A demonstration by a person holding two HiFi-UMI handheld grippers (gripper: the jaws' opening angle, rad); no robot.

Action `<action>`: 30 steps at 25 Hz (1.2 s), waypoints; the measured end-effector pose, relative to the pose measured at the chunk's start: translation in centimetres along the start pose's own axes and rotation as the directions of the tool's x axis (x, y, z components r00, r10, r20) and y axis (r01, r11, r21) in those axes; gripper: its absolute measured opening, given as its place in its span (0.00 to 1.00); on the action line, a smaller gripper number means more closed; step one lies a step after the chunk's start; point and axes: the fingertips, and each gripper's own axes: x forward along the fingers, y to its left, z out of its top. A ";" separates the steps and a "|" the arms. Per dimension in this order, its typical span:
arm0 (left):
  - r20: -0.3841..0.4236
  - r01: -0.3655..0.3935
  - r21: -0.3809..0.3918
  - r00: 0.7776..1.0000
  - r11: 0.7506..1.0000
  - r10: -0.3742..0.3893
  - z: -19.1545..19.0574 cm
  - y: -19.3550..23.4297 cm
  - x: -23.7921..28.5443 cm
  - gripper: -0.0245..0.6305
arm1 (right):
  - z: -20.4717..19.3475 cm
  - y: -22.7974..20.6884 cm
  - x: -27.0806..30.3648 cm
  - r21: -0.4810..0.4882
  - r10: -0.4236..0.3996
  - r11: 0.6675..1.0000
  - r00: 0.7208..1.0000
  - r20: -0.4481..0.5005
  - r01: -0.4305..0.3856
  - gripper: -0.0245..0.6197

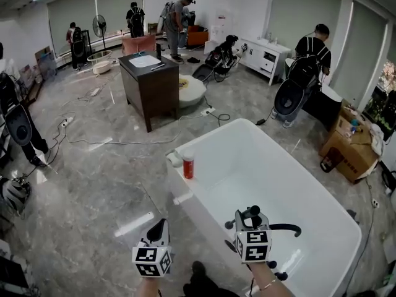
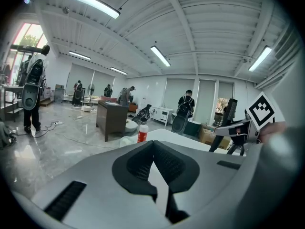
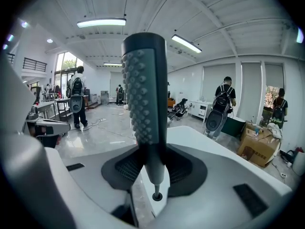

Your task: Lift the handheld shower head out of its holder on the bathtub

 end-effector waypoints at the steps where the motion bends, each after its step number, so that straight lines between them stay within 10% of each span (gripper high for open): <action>1: 0.001 -0.001 0.001 1.000 1.000 0.001 0.0 0.0 -0.1 0.06 | 0.1 0.0 -0.2 0.001 0.001 1.000 1.000 0.003 -0.001 0.25; 30: 0.013 -0.041 -0.002 0.999 0.999 0.041 -0.2 1.1 -1.9 0.06 | 0.9 1.2 -0.6 -0.021 0.031 0.999 0.999 0.007 -0.031 0.25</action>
